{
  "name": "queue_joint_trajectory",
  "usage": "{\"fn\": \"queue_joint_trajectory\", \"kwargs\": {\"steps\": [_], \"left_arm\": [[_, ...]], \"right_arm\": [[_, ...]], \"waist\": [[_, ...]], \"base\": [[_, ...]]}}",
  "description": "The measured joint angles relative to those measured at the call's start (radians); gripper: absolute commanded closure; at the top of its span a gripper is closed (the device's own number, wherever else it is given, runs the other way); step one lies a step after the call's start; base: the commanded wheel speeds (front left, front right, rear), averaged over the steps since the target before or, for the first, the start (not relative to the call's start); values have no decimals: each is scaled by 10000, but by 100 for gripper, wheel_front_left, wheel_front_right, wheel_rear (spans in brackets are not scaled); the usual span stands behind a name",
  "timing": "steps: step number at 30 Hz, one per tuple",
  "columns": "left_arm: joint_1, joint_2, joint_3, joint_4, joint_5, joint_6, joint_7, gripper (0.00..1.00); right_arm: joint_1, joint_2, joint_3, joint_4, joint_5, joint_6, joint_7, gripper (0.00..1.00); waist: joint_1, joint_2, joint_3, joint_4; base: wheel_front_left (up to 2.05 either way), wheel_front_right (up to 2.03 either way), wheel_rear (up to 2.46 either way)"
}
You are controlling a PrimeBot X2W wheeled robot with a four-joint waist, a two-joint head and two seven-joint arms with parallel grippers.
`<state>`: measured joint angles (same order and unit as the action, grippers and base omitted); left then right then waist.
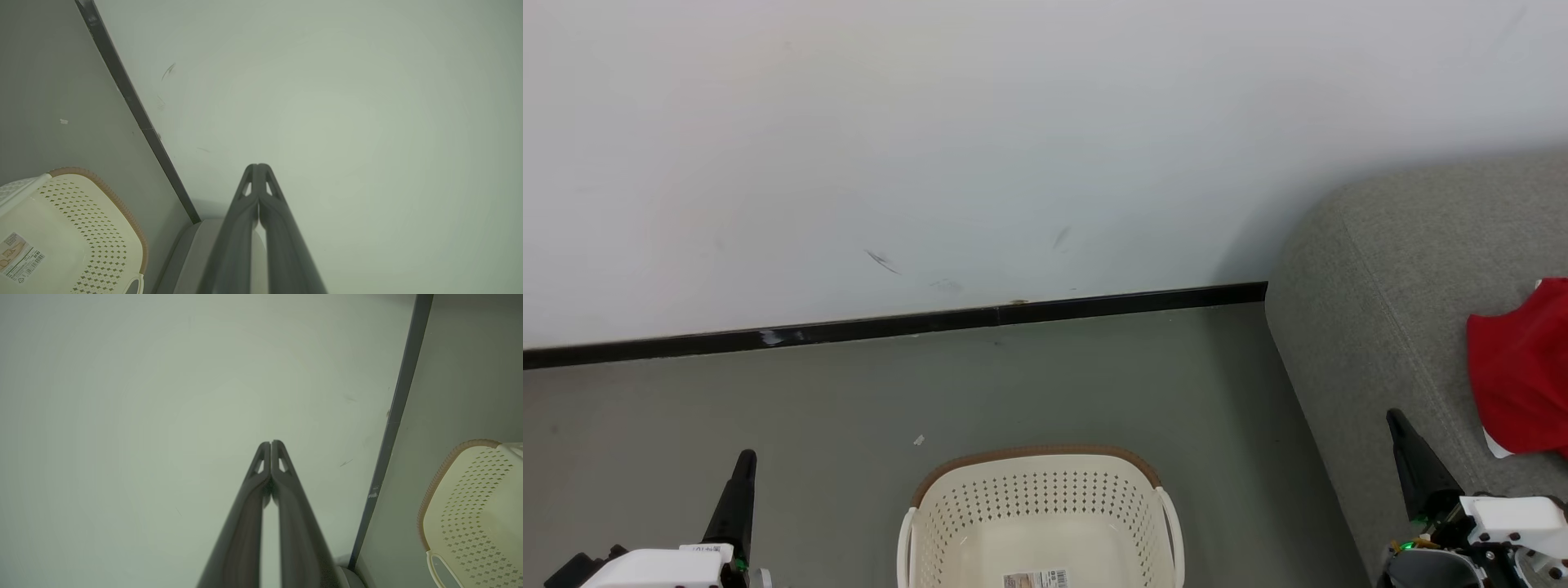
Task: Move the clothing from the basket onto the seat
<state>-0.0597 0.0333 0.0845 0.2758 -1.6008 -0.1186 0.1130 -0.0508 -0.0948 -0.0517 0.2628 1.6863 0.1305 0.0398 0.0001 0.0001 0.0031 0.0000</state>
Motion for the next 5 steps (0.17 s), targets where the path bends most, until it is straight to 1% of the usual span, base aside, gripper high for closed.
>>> {"fn": "queue_joint_trajectory", "kwargs": {"steps": [5], "left_arm": [[0, 0, 0, 0, 0, 0, 0, 100]], "right_arm": [[0, 8, -6, 0, -2, 0, 2, 100]], "waist": [[0, 0, 0, 0]], "base": [[0, 0, 0]]}}
